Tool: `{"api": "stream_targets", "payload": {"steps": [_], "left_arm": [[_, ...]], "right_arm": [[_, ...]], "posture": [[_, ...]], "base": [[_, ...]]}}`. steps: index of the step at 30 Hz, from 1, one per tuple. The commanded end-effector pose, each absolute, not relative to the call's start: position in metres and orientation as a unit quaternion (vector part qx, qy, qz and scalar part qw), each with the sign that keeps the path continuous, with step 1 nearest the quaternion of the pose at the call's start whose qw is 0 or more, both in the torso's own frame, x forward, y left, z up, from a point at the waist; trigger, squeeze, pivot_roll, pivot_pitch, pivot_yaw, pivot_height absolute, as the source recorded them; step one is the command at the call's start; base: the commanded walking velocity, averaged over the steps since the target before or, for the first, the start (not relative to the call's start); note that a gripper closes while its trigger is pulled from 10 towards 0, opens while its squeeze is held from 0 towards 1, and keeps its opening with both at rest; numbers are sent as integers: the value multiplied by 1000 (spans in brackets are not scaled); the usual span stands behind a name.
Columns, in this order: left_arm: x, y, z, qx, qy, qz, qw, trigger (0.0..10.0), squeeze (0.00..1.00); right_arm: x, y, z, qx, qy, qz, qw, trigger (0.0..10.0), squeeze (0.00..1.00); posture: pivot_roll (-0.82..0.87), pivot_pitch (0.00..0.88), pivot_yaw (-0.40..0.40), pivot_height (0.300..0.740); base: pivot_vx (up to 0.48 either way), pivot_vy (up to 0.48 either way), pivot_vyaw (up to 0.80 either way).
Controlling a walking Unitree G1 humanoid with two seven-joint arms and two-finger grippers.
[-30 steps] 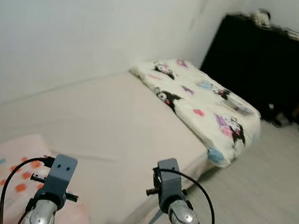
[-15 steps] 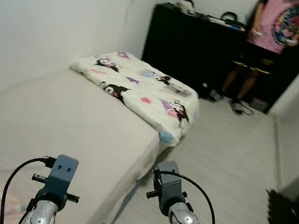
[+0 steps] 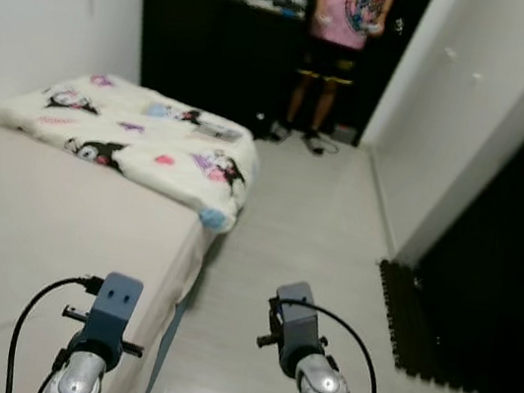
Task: Clean up the room
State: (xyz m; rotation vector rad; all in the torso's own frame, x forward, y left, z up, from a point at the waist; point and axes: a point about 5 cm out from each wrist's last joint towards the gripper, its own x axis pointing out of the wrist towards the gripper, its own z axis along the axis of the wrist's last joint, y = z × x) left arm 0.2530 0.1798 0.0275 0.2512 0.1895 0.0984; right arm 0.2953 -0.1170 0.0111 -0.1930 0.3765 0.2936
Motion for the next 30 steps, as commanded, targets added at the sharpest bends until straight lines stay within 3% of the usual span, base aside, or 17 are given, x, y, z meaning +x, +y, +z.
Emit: {"api": "stream_targets", "payload": {"steps": [1,9,18,30], "left_arm": [[253,176,27,125,94,42,987,10000,0],[257,170,29,119,90,26,989,10000,0],[267,170,35,139,86,-6,986,10000,0],[273,173,37,120,86,-1,989,10000,0]], "right_arm": [[296,-120,11,-100,187,140,967,10000,0],[298,-121,12,-102,184,136,968,10000,0],[300,-116,14,-95,178,119,972,10000,0],[298,-114,11,-115,182,131,968,10000,0]], "posture": [[62,0,-68,740],[68,0,-45,740],[85,0,53,740],[76,0,47,740]], "base": [[0,0,-800],[0,0,-800],[0,0,-744],[0,0,0]]}}
